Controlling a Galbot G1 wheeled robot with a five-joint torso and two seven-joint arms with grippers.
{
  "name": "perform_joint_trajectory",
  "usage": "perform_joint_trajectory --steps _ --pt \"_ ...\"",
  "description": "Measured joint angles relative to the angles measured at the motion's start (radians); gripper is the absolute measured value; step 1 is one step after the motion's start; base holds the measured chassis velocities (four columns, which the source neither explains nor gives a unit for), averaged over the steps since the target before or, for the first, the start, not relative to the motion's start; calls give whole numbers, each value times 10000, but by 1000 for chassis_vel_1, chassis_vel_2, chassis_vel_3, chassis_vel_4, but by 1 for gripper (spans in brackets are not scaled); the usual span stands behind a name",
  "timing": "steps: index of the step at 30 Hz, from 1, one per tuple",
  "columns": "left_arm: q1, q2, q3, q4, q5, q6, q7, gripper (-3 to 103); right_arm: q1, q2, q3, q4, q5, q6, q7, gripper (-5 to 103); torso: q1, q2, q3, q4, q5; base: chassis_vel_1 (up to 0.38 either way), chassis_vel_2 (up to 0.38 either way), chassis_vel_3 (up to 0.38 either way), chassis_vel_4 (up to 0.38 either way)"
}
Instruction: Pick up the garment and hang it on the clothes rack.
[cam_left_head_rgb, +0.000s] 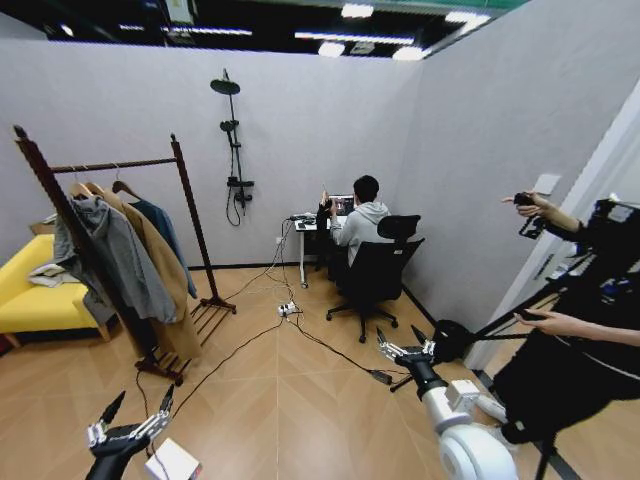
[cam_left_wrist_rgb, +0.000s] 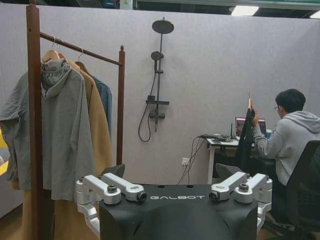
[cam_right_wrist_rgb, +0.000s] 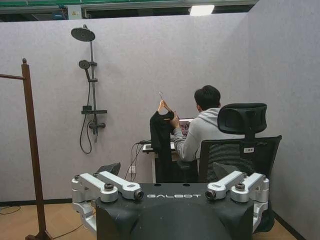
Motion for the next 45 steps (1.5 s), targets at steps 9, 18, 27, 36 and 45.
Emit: perform_joint_trajectory --steps 9,18,27,36,45 --pt "0 0 0 0 0 0 0 100 13 -6 80 -15 -12 51 -179 100 -1 0 0 -1 0 0 0 0 0" --pt "1 -1 0 0 0 0 0 100 -62 -5 143 -97 -116 294 -479 100 -4 2 -1 0 0 -57 65 64 -52" --pt "1 0 0 0 0 0 0 100 -121 -29 152 -68 -137 368 -497 100 -1 1 -1 -1 0 -206 210 195 -205" --pt "1 -1 0 0 0 0 0 100 -144 -18 150 -28 -158 417 -525 100 0 0 0 1 1 -307 295 295 -303" --pt "0 0 1 0 0 0 1 100 -161 54 117 3 -312 424 -567 100 4 -2 1 -2 -2 -362 361 365 -366"
